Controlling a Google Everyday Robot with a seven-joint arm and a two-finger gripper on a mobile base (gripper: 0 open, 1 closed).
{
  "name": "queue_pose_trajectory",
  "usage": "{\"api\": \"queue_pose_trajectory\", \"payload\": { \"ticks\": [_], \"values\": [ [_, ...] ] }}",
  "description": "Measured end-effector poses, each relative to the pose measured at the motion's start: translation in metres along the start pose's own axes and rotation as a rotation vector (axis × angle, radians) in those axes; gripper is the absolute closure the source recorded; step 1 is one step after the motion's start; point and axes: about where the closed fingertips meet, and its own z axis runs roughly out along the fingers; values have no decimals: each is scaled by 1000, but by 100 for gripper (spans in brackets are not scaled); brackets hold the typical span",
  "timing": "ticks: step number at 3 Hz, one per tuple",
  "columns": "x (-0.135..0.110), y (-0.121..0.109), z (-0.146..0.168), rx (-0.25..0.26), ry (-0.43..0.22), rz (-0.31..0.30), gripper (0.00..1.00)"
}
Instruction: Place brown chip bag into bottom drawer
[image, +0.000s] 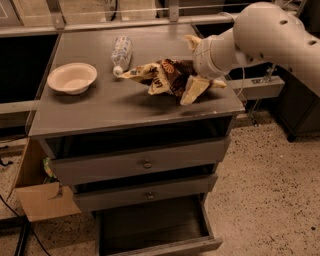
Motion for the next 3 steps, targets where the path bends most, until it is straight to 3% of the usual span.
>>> {"api": "queue_pose_trajectory", "payload": {
  "ticks": [1,2,3],
  "values": [
    [3,-2,16,-8,55,5,0],
    [3,-1,28,-19,72,18,7],
    [2,1,36,-28,78,33,21]
  ]
}}
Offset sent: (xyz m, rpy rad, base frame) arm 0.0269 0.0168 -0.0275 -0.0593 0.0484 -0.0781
